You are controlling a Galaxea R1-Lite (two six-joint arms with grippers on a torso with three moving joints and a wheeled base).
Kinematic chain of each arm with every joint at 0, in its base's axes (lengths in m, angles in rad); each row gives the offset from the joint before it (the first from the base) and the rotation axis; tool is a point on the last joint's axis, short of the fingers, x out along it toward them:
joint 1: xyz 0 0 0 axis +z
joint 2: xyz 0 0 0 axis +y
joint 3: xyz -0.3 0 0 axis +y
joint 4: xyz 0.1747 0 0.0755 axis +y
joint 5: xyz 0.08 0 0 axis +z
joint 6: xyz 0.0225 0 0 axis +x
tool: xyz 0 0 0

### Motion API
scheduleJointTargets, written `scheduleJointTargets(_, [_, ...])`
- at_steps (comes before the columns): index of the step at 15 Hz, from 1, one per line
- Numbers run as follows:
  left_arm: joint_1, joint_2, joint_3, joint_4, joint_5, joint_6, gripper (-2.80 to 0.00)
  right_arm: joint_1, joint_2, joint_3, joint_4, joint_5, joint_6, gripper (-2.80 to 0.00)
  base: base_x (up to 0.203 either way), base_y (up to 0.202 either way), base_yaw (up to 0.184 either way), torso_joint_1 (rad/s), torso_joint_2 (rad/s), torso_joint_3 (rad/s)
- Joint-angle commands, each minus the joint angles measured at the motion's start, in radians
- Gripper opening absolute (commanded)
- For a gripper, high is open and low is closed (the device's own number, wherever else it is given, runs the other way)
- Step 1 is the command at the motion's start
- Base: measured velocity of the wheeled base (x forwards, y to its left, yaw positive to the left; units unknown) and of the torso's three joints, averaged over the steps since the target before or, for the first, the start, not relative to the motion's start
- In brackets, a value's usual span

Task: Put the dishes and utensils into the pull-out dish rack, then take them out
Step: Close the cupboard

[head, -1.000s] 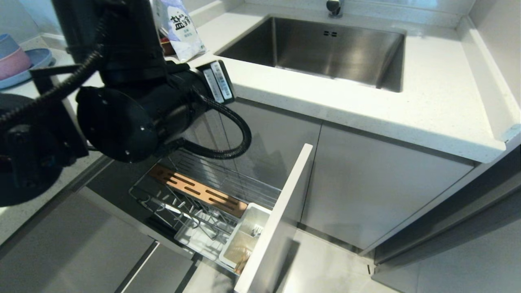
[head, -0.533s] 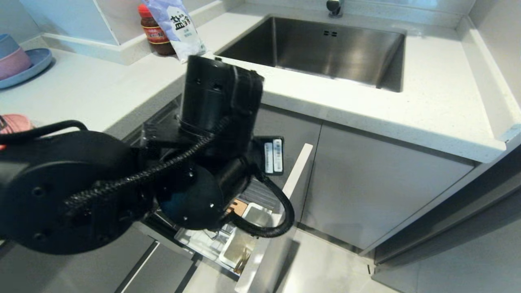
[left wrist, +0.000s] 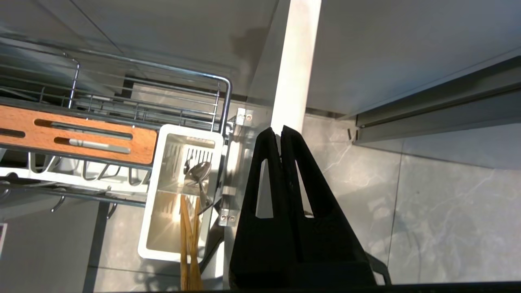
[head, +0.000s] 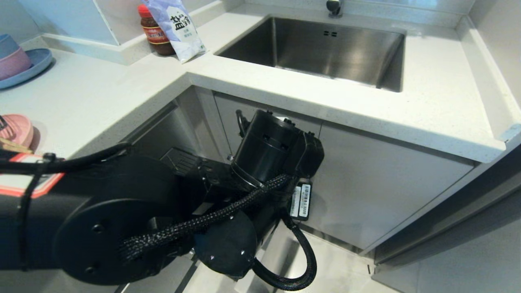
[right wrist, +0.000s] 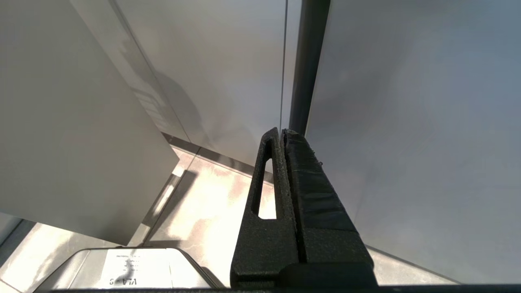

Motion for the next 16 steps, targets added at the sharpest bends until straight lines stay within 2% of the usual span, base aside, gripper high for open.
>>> scheduleJointTargets(1, [-0.006,0.009,0.000,0.003,-0.004,-0.003,-2.80,0.000,-0.002,0.002,0.000,0.000,0.000,-2.80,0.000,0.000,0.000,0.000,0.00,0.000])
scheduleJointTargets(5, [-0.040,0.012,0.005,0.008,-0.057,-0.037,-2.80,0.000,-0.002,0.002,0.000,0.000,0.000,-2.80,0.000,0.000,0.000,0.000,0.00,0.000])
scheduleJointTargets(9, [-0.057,0.038,0.014,0.011,-0.066,-0.046,-2.80,0.000,-0.002,0.002,0.000,0.000,0.000,-2.80,0.000,0.000,0.000,0.000,0.00,0.000])
scheduleJointTargets(13, [-0.063,0.054,0.016,0.097,-0.134,-0.059,-2.80,0.000,-0.002,0.002,0.000,0.000,0.000,-2.80,0.000,0.000,0.000,0.000,0.00,0.000])
scheduleJointTargets(16, [-0.057,0.059,0.017,0.119,-0.128,-0.058,-2.80,0.000,-0.002,0.002,0.000,0.000,0.000,-2.80,0.000,0.000,0.000,0.000,0.00,0.000])
